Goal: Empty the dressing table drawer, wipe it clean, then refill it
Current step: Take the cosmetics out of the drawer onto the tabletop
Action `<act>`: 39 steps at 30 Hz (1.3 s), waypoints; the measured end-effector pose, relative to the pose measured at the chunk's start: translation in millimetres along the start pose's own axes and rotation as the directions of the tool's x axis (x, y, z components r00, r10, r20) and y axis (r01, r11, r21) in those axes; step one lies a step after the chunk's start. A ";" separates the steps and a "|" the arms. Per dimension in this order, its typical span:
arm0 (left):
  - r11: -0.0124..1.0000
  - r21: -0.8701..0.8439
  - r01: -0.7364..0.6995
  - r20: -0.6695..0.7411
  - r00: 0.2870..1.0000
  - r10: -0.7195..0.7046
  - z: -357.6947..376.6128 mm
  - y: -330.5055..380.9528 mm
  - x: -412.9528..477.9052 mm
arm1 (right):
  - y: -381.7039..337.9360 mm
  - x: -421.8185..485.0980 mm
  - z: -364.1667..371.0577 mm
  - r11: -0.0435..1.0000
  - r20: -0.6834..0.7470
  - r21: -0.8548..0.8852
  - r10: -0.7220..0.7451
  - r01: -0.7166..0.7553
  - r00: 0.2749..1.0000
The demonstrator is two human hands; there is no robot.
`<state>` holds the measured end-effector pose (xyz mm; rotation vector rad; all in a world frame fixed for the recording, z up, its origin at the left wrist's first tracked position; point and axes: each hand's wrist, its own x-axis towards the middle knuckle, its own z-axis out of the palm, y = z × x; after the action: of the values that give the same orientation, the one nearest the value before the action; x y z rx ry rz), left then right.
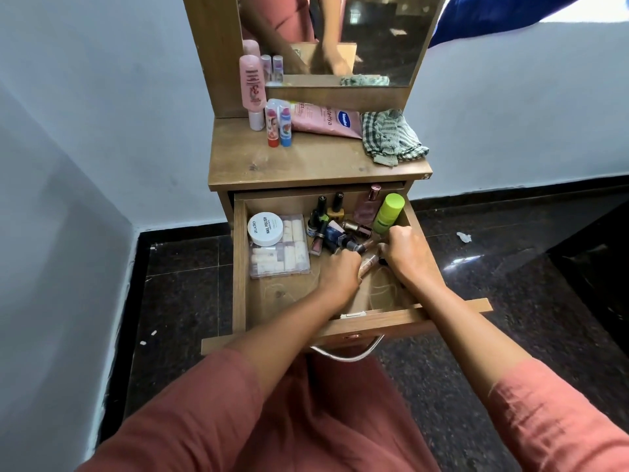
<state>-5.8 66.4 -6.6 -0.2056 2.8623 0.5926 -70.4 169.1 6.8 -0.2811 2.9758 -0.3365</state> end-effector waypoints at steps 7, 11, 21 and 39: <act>0.990 -0.111 0.086 0.050 0.995 -0.081 -5.2 -5.0 -1.9 | -14.4 10.4 6.9 0.984 -0.001 -0.043 0.171 -0.171 0.985; 0.958 -0.237 0.159 0.052 0.987 -0.151 -10.6 -12.3 -4.2 | -15.0 7.1 4.2 0.965 0.006 0.007 0.261 -0.261 0.965; 0.749 -0.657 0.089 0.002 0.993 -0.116 -28.7 -46.8 -10.0 | -8.0 -15.5 -27.7 0.926 0.021 0.302 0.229 -0.225 0.973; 0.764 -0.627 -0.151 -0.483 0.845 -0.230 -112.3 -43.0 56.7 | -88.2 39.6 -73.4 0.751 -0.252 0.614 -0.108 0.245 0.962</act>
<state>-72.9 -23.5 64.7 -0.6337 2.9907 1.7710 -105.3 91.9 93.9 -0.4646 2.7870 -1.4452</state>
